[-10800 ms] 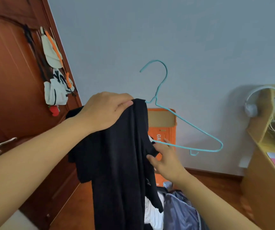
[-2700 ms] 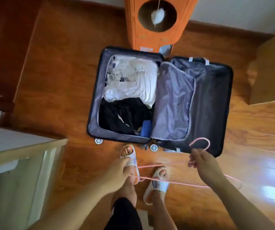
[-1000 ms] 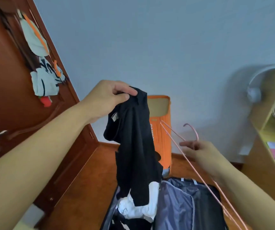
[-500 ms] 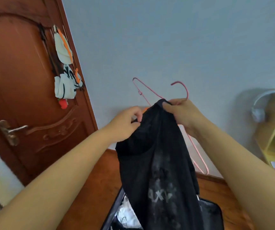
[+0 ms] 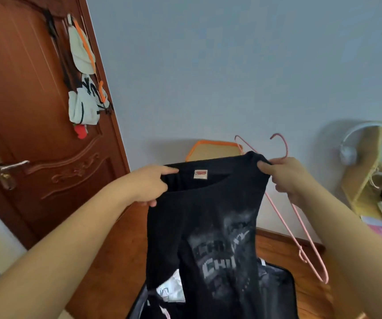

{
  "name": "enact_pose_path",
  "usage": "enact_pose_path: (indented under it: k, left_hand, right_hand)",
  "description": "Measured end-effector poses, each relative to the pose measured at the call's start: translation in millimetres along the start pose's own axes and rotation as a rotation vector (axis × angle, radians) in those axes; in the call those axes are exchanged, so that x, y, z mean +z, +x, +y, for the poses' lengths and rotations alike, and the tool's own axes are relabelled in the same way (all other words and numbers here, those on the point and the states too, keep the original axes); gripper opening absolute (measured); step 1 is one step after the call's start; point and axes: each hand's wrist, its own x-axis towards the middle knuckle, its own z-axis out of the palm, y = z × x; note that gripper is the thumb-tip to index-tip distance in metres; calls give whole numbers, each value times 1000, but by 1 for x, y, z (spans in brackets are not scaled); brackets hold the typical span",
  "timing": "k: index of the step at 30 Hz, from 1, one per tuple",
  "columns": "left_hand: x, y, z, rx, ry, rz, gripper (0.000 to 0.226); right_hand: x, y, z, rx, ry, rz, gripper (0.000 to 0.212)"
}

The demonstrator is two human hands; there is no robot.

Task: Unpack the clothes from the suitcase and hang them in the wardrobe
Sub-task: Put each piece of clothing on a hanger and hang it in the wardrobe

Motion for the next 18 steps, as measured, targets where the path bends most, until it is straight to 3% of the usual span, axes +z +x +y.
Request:
enact_pose_path:
  k: [2,6,8,10,12,15,18]
  left_hand:
    - [3,3,10,-38,-92,5,77]
    - [21,8,32,147,-226,127,80]
    - [24,25,40,124,-249,204,59]
    - [35,45,26,-16,-224,236,40]
    - [65,46,-13,-166,-156,140,28]
    - [129,29,-87,-243,-108,-24,28]
    - [190,0,-142,-341,-181,-163,27]
  right_hand:
    - [0,-5,19,17,-23,-61,25]
    - [-7,-22,45,-126,-249,-175,17]
    - [-14,-22,47,-208,-239,-78,24]
    - [-16,-13,52,-184,-229,-42,30]
    - [-8,-7,86,-95,-349,-104,31]
    - [7,-14,173,23,-527,-264,23]
    - [19,-45,257,199,-452,-291,26]
